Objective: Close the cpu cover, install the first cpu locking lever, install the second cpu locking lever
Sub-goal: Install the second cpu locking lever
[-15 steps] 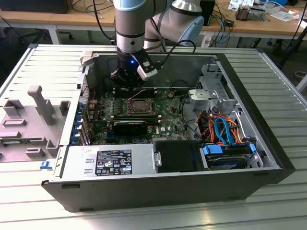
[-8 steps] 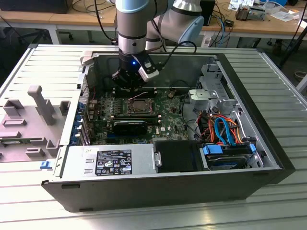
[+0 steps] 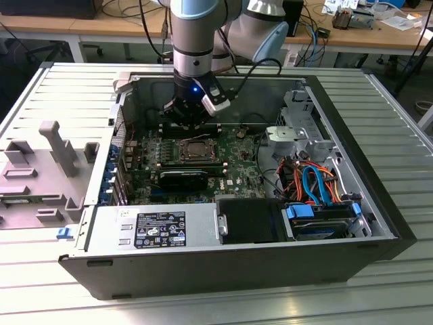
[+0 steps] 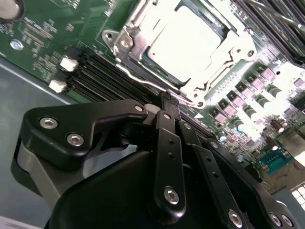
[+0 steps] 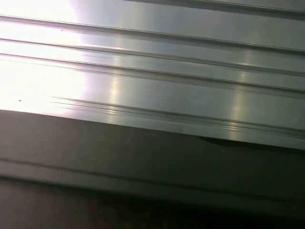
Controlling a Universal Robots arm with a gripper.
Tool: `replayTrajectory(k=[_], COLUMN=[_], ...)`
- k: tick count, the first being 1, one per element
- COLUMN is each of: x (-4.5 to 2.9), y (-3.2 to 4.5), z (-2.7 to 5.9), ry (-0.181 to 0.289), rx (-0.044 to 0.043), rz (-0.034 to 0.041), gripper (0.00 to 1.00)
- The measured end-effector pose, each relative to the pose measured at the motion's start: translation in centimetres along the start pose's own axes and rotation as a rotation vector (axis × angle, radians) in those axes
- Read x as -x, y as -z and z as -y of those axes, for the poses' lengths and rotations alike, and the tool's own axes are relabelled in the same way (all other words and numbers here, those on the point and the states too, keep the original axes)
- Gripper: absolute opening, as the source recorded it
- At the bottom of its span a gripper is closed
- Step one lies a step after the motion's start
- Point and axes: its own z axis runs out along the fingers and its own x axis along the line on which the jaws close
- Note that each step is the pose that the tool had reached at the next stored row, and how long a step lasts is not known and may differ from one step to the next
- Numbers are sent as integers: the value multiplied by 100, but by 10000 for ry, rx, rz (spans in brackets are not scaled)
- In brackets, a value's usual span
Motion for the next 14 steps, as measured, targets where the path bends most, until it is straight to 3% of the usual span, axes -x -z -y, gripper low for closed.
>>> replayTrajectory(k=[14], x=[229], y=[-46], z=[31], ry=[19], rx=[7], rz=[-21], gripper=[11])
